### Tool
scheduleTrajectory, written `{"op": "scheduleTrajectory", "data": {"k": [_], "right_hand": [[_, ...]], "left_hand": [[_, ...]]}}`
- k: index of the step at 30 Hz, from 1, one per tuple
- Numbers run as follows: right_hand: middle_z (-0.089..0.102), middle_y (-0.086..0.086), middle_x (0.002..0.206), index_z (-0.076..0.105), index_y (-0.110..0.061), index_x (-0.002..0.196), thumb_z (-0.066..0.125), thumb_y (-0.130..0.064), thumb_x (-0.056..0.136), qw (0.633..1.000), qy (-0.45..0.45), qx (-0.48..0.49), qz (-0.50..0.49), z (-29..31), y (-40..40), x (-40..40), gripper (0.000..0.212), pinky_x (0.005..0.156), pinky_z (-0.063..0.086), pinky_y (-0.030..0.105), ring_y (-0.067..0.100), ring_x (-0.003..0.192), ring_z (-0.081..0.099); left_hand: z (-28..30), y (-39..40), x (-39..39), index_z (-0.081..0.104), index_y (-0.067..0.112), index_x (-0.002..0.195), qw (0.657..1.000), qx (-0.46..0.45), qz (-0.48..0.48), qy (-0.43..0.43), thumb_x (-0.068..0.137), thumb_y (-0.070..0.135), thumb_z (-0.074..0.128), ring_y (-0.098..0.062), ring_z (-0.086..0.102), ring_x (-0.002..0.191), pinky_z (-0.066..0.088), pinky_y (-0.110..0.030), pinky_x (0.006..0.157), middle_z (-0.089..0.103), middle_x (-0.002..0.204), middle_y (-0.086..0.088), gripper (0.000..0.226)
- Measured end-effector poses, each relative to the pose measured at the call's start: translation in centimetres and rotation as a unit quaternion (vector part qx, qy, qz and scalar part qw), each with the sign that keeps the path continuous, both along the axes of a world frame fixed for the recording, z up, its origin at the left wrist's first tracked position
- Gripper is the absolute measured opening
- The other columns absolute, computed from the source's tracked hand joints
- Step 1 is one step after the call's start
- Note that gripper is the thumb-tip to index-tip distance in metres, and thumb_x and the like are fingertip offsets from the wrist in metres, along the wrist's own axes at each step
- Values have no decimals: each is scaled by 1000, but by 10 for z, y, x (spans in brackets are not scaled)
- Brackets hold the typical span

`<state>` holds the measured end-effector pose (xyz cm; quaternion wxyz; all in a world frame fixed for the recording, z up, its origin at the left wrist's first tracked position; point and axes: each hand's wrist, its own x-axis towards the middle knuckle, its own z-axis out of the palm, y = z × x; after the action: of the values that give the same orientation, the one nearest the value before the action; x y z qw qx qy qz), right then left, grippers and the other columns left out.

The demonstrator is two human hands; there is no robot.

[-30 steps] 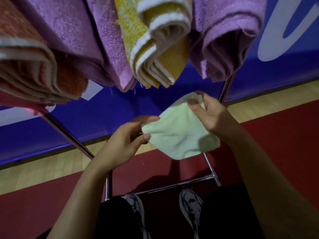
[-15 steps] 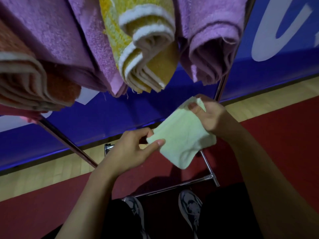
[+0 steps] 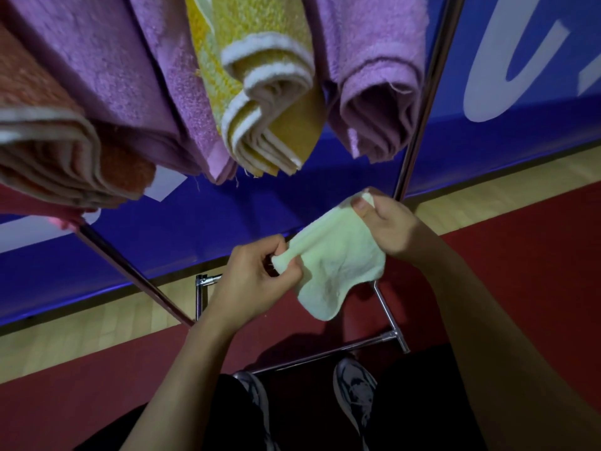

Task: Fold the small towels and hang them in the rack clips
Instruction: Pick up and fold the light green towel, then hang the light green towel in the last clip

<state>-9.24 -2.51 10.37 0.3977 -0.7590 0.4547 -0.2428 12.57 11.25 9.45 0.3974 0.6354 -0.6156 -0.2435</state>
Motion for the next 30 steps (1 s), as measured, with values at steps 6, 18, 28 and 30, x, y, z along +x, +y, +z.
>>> {"op": "scheduleTrajectory", "data": {"k": [6,18,28,30], "right_hand": [[70,1,99,58,-31,110,46,-47,105,997,30,-67,11,-4,-10,-4,21,86,55,46,20,93,67],[70,-7,97,61,-32,100,54,-35,102,992,102,-52,56,-14,-17,-14,8,88,54,41,19,97,68],[76,-8,99,69,-25,109,56,-36,96,976,-208,-36,46,94,94,-72,21,75,54,16,6,90,74],[76,-6,95,66,-22,106,59,-35,95,974,-217,-42,45,120,99,-81,19,70,55,18,8,84,76]], "left_hand": [[6,-2,-1,55,5,74,995,4,-2,96,98,22,72,-21,60,63,46,-34,59,66,68,-8,33],[21,-1,-32,72,-4,106,971,54,-108,209,102,16,62,-36,73,92,62,-52,91,73,97,-27,23],[112,-5,-95,71,4,105,971,22,-147,185,106,21,59,-31,74,91,60,-53,91,75,98,-21,21],[136,-7,-108,72,12,100,971,9,-159,179,104,25,60,-28,73,91,60,-55,91,76,99,-19,18]]}}
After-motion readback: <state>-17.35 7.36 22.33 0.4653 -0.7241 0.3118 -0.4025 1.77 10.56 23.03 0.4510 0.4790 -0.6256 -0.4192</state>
